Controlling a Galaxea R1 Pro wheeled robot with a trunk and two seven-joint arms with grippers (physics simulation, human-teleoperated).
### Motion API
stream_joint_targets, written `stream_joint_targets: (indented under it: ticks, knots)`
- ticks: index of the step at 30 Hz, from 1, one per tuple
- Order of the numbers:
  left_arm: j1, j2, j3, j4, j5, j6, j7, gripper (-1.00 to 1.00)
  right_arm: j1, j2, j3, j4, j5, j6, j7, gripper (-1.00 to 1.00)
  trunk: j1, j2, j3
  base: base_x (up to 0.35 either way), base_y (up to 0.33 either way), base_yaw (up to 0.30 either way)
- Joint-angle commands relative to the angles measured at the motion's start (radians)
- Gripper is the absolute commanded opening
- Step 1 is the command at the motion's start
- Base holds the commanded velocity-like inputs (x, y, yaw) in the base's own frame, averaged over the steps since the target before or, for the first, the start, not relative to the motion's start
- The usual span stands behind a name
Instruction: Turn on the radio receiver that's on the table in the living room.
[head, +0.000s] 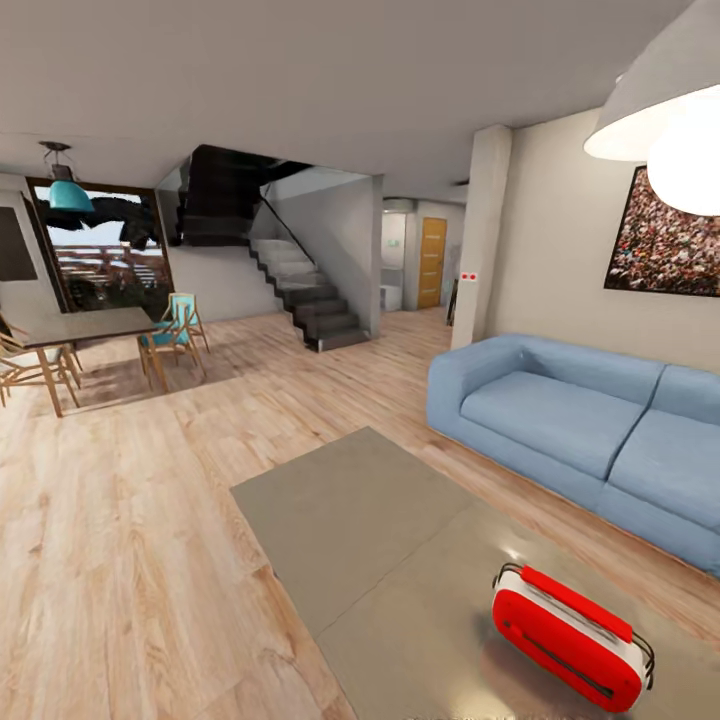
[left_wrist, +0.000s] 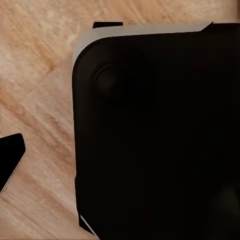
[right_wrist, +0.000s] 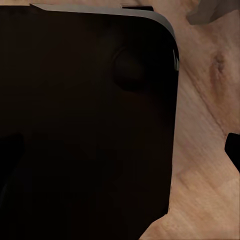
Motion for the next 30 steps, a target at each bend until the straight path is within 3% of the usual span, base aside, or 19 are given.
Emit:
stream_joint_targets:
  ticks: [1, 30]
  knots:
    - [0.0, 0.0, 0.0, 0.0, 0.0, 0.0, 0.0, 1.0, 0.0, 0.0, 0.0, 0.0, 0.0, 0.0, 0.0, 1.0, 0.0, 0.0, 0.0, 0.0, 0.0, -0.286]
    - [0.0, 0.0, 0.0, 0.0, 0.0, 0.0, 0.0, 1.0, 0.0, 0.0, 0.0, 0.0, 0.002, 0.0, 0.001, 1.0, 0.0, 0.0, 0.0, 0.0, 0.0, -0.286]
